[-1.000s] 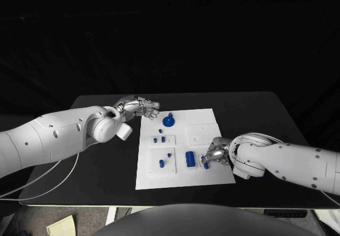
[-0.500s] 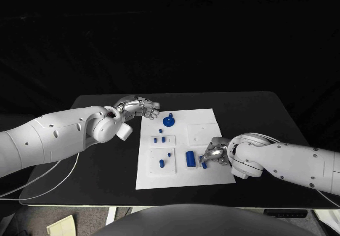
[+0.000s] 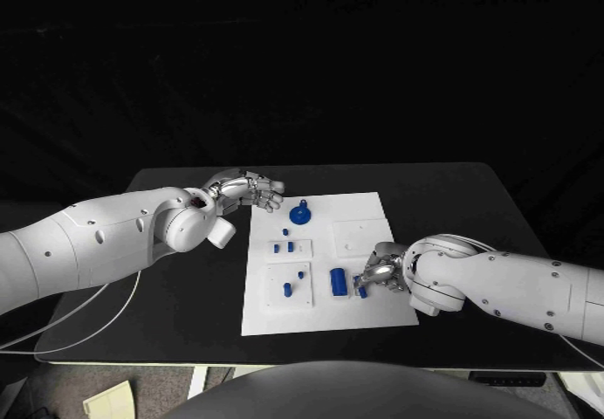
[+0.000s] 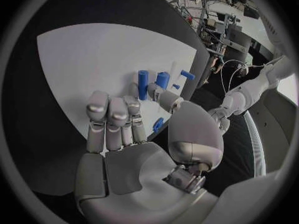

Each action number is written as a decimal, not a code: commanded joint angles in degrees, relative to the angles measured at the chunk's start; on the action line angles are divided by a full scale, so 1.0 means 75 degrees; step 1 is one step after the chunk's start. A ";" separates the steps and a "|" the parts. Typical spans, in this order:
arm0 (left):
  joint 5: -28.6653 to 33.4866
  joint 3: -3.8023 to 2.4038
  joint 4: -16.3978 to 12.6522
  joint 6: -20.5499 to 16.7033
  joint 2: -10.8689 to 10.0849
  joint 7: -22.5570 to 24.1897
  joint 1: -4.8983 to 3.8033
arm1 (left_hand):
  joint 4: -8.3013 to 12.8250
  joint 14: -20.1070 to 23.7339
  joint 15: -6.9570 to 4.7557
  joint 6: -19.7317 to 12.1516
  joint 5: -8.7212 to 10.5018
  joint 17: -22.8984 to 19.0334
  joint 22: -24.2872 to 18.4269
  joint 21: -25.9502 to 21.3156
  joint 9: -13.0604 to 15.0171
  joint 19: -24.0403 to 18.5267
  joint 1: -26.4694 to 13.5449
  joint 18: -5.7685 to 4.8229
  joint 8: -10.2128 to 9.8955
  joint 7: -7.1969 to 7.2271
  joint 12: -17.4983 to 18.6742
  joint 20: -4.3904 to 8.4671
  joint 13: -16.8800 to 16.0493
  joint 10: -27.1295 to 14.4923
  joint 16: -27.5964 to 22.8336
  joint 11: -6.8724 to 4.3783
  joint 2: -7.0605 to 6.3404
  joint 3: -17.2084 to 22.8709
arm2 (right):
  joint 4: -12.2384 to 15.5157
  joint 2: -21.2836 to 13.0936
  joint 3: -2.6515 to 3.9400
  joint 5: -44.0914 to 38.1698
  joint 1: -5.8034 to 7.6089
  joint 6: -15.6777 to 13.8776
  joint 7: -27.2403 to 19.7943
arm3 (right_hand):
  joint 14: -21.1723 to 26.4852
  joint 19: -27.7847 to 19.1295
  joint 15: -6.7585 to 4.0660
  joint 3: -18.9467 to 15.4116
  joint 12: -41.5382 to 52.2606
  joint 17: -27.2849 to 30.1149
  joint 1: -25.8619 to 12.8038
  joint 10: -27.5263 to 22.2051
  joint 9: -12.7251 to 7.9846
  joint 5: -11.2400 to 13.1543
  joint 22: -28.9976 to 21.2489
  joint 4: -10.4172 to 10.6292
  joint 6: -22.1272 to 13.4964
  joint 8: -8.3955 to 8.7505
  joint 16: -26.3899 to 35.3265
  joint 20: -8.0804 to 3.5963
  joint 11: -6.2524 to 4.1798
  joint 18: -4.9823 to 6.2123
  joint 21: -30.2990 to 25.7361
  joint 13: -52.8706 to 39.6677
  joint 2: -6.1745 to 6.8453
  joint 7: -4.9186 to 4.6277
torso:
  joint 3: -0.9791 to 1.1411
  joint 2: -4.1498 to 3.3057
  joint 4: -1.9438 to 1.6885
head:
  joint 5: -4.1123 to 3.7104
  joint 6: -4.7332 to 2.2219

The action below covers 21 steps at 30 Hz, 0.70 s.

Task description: Assemble the parts on the task board

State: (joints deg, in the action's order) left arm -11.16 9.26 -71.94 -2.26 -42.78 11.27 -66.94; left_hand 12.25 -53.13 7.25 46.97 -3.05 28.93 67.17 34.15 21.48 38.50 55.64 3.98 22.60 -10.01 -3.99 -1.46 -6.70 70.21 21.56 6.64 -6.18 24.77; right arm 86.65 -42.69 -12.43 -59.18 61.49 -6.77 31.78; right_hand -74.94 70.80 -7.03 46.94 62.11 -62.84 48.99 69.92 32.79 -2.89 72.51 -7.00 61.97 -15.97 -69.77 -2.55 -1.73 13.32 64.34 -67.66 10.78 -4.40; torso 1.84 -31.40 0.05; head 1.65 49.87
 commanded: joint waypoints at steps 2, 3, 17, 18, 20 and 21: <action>-0.0017 -0.0006 -0.0022 0.0106 0.0001 0.0033 -0.0015 | 0.0003 -0.0019 0.0040 -0.0068 0.0010 0.0012 0.0012 -0.0046 -0.0007 -0.0014 0.0029 0.0104 0.0011 0.0003 -0.0023 -0.0044 0.0013 -0.0053 -0.0051 0.0001 0.0048 -0.0013 | 0.0008 0.0020 -0.0001 -0.0156 -0.0006 0.0174 -0.0021 | 0.0020 0.0004 -0.0044 -0.0133 -0.0043 0.0009 -0.0091 -0.0063 -0.0014 0.0010 -0.0016 0.0049 -0.0033 0.0049 0.0033 -0.0055 -0.0003 0.0223 -0.0015 0.0007 0.0188 -0.0023 | 0.0005 0.0000 0.0002 | 0.0006 0.0004; -0.0017 -0.0006 -0.0022 0.0106 0.0001 0.0031 -0.0016 | 0.0003 -0.0018 0.0040 -0.0068 0.0010 0.0012 0.0013 -0.0047 -0.0007 -0.0015 0.0029 0.0103 0.0011 0.0003 -0.0023 -0.0044 0.0013 -0.0053 -0.0051 0.0001 0.0048 -0.0014 | 0.0009 0.0019 -0.0001 -0.0156 -0.0006 0.0177 -0.0023 | 0.0021 0.0009 -0.0043 -0.0201 -0.0041 0.0008 -0.0146 -0.0068 -0.0015 0.0012 -0.0018 0.0084 -0.0039 0.0050 0.0032 -0.0057 -0.0001 0.0223 -0.0014 0.0003 0.0260 -0.0025 | 0.0005 0.0001 0.0003 | 0.0006 0.0007; -0.0020 -0.0006 -0.0022 0.0110 0.0003 0.0030 -0.0017 | 0.0003 -0.0017 0.0041 -0.0068 0.0010 0.0017 0.0017 -0.0051 -0.0007 -0.0017 0.0030 0.0103 0.0011 0.0003 -0.0024 -0.0045 0.0014 -0.0052 -0.0056 0.0001 0.0044 -0.0015 | 0.0043 -0.0012 -0.0001 -0.0156 -0.0006 0.0141 -0.0114 | 0.0059 -0.0031 -0.0053 -0.0949 -0.0043 -0.0004 -0.0481 -0.0135 -0.0011 0.0010 -0.0036 0.0267 -0.0110 0.0051 0.0041 -0.0109 0.0001 0.0223 -0.0038 -0.0017 0.0541 -0.0029 | 0.0005 -0.0001 0.0005 | 0.0010 0.0011; -0.0020 -0.0006 -0.0022 0.0109 0.0002 0.0030 -0.0017 | 0.0003 -0.0017 0.0041 -0.0068 0.0010 0.0017 0.0017 -0.0052 -0.0007 -0.0017 0.0031 0.0103 0.0011 0.0003 -0.0024 -0.0045 0.0014 -0.0052 -0.0057 0.0001 0.0045 -0.0014 | 0.0060 -0.0035 -0.0001 -0.0156 -0.0006 0.0136 -0.0138 | 0.0059 -0.0032 -0.0053 -0.0954 -0.0044 -0.0004 -0.0480 -0.0136 -0.0011 0.0010 -0.0037 0.0271 -0.0111 0.0051 0.0042 -0.0111 0.0001 0.0223 -0.0039 -0.0017 0.0543 -0.0029 | 0.0004 0.0001 0.0005 | 0.0009 0.0015; -0.0020 -0.0006 -0.0022 0.0106 -0.0001 0.0030 -0.0017 | 0.0003 -0.0017 0.0041 -0.0068 0.0010 0.0017 0.0017 -0.0052 -0.0007 -0.0017 0.0031 0.0103 0.0011 0.0003 -0.0024 -0.0045 0.0014 -0.0052 -0.0057 0.0001 0.0045 -0.0014 | 0.0098 -0.0098 -0.0002 -0.0156 -0.0006 0.0133 -0.0194 | 0.0060 -0.0032 -0.0053 -0.0956 -0.0044 -0.0004 -0.0478 -0.0136 -0.0011 0.0010 -0.0037 0.0272 -0.0112 0.0051 0.0042 -0.0112 0.0001 0.0223 -0.0039 -0.0017 0.0544 -0.0028 | 0.0004 0.0002 0.0003 | 0.0009 0.0012; -0.0021 -0.0006 -0.0022 0.0105 -0.0005 0.0029 -0.0017 | 0.0003 -0.0017 0.0041 -0.0068 0.0010 0.0017 0.0018 -0.0052 -0.0007 -0.0017 0.0031 0.0103 0.0011 0.0003 -0.0024 -0.0045 0.0014 -0.0052 -0.0057 0.0001 0.0045 -0.0014 | 0.0108 -0.0122 -0.0002 -0.0156 -0.0006 0.0141 -0.0228 | 0.0060 -0.0032 -0.0053 -0.0957 -0.0044 -0.0004 -0.0478 -0.0136 -0.0011 0.0010 -0.0037 0.0273 -0.0112 0.0051 0.0042 -0.0112 0.0001 0.0223 -0.0040 -0.0017 0.0545 -0.0028 | 0.0004 0.0002 0.0001 | 0.0007 0.0008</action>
State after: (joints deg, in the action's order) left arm -11.22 9.26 -71.95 -2.21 -42.82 11.18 -66.97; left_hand 12.25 -53.13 7.25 46.97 -3.05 28.97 67.20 34.14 21.49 38.50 55.64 3.96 22.60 -10.01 -3.99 -1.46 -6.66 70.21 21.33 6.64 -6.18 24.77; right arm 87.29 -43.42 -12.43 -59.76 61.48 -6.49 31.41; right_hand -74.61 70.62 -7.15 40.08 62.11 -62.84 45.50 69.40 32.70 -2.89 72.32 -5.05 61.56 -15.97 -69.78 -2.99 -1.64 13.29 64.34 -67.73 14.56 -4.60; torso 1.88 -31.39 0.09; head 1.73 49.98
